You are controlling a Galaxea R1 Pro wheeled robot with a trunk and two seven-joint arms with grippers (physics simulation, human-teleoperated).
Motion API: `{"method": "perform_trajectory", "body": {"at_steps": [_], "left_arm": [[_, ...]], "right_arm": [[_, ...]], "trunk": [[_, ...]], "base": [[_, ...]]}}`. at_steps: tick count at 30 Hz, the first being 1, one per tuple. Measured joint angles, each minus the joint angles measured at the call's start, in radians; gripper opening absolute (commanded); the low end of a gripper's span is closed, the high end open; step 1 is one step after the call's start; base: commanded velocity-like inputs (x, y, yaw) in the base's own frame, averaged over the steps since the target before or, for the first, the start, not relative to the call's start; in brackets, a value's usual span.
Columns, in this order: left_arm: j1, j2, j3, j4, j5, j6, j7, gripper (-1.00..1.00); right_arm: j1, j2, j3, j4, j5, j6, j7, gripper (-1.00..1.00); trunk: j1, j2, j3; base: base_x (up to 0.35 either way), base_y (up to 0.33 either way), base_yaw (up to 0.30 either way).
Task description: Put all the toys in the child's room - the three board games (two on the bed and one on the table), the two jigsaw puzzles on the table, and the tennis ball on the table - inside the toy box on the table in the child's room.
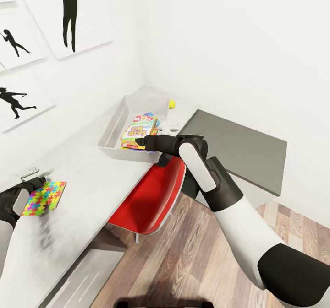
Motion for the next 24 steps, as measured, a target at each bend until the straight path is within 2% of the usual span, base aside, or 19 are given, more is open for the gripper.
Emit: {"method": "perform_trajectory", "body": {"at_steps": [11,24], "left_arm": [[0.0,0.0,-0.001,0.0,0.0,0.001,0.0,1.0],[0.0,0.002,-0.003,0.0,0.0,0.002,-0.001,1.0]], "right_arm": [[0.0,0.0,0.0,0.0,-0.001,-0.001,0.0,1.0],[0.0,0.0,0.0,0.0,0.0,-0.001,0.0,1.0]], "trunk": [[0.0,0.0,-0.01],[0.0,0.0,-0.012]], "base": [[0.0,0.0,0.0],[0.0,0.0,0.0]]}}
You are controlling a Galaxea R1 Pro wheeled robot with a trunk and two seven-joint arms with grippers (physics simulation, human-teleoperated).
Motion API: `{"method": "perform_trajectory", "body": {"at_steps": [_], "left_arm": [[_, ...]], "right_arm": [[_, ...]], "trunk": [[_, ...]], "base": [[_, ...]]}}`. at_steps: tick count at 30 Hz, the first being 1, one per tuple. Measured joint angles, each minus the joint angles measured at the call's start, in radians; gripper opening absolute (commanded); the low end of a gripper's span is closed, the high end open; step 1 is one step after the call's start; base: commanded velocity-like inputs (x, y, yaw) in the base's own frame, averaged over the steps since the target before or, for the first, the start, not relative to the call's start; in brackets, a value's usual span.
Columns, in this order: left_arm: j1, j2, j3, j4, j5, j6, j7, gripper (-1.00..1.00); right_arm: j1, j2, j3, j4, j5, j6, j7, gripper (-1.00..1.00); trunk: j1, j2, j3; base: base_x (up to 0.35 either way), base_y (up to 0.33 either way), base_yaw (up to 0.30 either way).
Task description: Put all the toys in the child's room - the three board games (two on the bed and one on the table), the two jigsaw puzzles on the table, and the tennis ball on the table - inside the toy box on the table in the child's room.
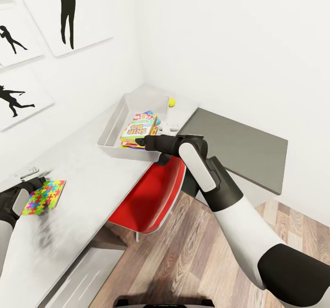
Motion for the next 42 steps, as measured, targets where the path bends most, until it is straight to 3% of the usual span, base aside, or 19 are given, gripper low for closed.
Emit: {"method": "perform_trajectory", "body": {"at_steps": [21,42], "left_arm": [[0.001,0.0,-0.002,0.0,-0.001,-0.001,-0.001,1.0],[0.002,0.001,-0.002,0.0,-0.002,0.0,-0.006,1.0]], "right_arm": [[0.0,0.0,0.0,0.0,0.003,0.0,0.0,1.0],[0.0,0.0,0.0,0.0,0.005,0.001,0.0,1.0]], "trunk": [[0.0,0.0,0.0],[0.0,0.0,0.0]], "base": [[-0.003,0.0,0.0],[-0.092,0.0,0.0]]}}
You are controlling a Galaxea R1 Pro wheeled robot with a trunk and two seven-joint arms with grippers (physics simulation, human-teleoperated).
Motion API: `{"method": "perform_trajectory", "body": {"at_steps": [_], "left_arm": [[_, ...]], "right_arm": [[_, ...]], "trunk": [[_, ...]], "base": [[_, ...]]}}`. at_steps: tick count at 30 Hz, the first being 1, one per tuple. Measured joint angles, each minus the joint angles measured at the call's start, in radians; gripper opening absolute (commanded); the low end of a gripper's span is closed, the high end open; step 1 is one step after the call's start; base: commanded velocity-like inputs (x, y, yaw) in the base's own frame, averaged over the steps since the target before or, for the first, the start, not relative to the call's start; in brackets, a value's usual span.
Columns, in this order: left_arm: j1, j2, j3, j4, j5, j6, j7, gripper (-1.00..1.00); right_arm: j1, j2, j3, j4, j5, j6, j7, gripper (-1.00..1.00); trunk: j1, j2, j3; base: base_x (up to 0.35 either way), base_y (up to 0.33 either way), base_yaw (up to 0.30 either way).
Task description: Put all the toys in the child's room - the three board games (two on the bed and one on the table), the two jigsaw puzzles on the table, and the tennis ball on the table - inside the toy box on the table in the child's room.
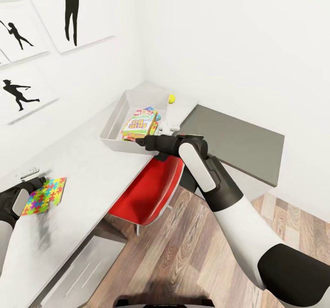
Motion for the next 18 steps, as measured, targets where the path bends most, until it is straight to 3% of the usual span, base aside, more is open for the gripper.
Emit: {"method": "perform_trajectory", "body": {"at_steps": [18], "left_arm": [[0.0,0.0,0.0,0.0,0.0,0.0,-0.005,1.0]], "right_arm": [[0.0,0.0,0.0,-0.001,0.0,0.001,0.0,1.0]], "trunk": [[0.0,0.0,0.0]], "base": [[-0.142,0.0,0.0]]}}
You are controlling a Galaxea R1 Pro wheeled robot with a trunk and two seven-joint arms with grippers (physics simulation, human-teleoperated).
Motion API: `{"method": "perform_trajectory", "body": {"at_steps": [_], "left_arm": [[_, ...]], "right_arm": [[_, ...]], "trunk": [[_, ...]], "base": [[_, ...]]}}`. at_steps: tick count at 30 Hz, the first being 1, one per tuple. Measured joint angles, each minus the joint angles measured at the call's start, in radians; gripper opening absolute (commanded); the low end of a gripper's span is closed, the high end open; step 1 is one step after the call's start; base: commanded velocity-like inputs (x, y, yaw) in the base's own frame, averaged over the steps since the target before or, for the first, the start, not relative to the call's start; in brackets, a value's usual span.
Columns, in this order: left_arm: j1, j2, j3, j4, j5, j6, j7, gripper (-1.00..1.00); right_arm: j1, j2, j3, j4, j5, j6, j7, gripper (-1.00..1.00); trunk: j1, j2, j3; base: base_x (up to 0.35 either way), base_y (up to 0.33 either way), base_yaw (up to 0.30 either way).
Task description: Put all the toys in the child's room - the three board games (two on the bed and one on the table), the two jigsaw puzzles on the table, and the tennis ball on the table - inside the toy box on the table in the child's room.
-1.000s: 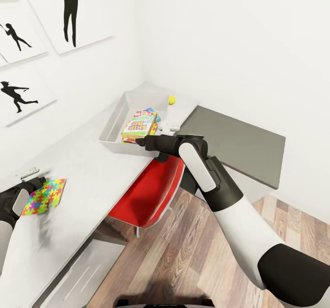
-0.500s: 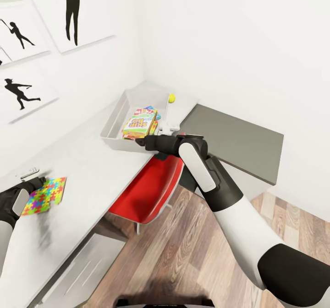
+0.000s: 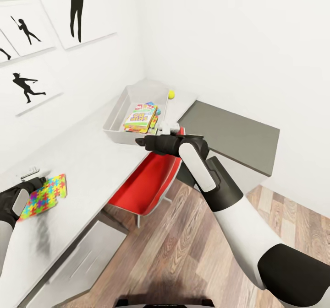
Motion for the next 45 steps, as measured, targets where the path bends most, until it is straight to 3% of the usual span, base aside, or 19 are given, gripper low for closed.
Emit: {"method": "perform_trajectory", "body": {"at_steps": [24,45], "left_arm": [[0.0,0.0,0.0,0.0,0.0,-0.001,-0.001,1.0],[0.0,-0.002,0.005,-0.009,0.002,-0.003,0.001,1.0]], "right_arm": [[0.0,0.0,0.001,0.0,0.002,0.0,0.0,1.0],[0.0,0.0,0.001,0.001,0.003,0.0,-0.001,1.0]], "trunk": [[0.0,0.0,0.0],[0.0,0.0,0.0]], "base": [[-0.184,0.0,0.0],[-0.01,0.0,0.0]]}}
